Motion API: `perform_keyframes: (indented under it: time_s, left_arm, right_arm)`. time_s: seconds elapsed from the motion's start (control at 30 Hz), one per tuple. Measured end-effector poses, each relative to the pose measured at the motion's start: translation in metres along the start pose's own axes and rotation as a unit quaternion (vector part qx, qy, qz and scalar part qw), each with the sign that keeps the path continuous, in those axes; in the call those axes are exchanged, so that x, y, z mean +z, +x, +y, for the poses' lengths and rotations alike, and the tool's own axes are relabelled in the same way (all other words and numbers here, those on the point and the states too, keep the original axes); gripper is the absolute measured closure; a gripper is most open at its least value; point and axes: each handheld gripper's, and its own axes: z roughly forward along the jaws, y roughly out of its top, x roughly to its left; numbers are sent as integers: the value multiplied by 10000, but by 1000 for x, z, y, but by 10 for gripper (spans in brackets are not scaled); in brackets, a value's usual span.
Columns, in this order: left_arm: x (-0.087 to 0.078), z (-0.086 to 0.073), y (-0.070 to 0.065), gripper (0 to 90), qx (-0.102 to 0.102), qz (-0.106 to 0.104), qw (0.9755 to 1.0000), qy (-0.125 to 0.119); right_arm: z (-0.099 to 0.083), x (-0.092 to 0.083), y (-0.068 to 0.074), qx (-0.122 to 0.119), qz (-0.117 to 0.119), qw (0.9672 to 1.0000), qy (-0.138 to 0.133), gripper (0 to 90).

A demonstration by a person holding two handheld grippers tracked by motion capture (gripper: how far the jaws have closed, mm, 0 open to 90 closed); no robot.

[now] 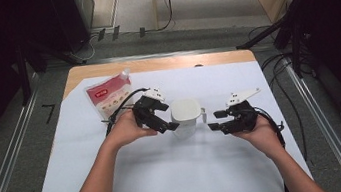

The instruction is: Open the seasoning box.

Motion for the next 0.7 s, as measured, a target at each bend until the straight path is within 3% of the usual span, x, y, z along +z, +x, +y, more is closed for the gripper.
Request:
perform_keyframes:
  time_s: [0.37,0.7]
  left_arm:
    - [10,3,4,156,202,-246,9994,-163]
    - [15,0,11,151,378,-472,9972,-432]
  right_arm:
    - [-1,1,3,26,26,10000,3,453]
    - [-4,3,3,84,25,9999,49,454]
